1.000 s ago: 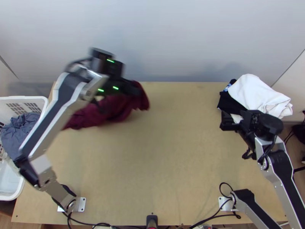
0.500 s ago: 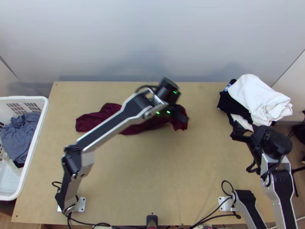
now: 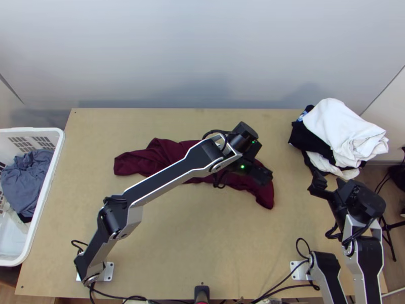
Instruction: Fold the t-shirt
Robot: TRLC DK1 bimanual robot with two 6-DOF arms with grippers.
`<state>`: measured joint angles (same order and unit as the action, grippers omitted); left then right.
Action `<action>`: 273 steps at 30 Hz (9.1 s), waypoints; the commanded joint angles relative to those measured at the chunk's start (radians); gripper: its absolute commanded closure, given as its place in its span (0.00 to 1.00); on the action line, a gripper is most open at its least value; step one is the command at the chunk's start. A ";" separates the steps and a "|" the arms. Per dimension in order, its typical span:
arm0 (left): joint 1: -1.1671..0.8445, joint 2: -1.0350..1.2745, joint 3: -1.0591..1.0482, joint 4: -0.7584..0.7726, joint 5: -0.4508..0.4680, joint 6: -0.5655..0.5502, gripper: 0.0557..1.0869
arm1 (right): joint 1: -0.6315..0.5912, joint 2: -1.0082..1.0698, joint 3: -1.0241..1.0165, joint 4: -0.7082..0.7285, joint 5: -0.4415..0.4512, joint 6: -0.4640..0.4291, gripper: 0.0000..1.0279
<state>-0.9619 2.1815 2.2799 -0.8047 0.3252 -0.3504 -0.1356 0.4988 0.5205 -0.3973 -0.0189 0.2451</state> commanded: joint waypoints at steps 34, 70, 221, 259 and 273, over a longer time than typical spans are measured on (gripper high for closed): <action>0.419 -0.928 -0.978 -0.218 -0.146 0.211 0.04 | 0.335 0.544 0.084 -0.172 -0.312 -0.236 0.05; 0.574 -1.115 -1.139 -0.228 -0.150 0.241 0.04 | 0.352 0.744 0.082 -0.179 -0.228 -0.481 0.10; 1.054 -0.454 -0.798 -0.062 0.103 0.573 0.04 | 0.709 1.046 1.544 -0.715 -0.116 -0.148 0.97; 0.867 -0.635 -1.419 0.484 -0.129 1.361 0.05 | 0.599 0.934 1.179 -0.538 -0.119 -0.129 0.97; 0.913 -0.494 -1.324 0.512 -0.104 1.329 0.96 | 0.582 0.939 1.204 -0.540 -0.121 -0.125 0.97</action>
<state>-0.0784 1.6566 0.9298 -0.2779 0.2008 0.9874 0.4530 1.4361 1.7157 -0.9360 -0.1383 0.1196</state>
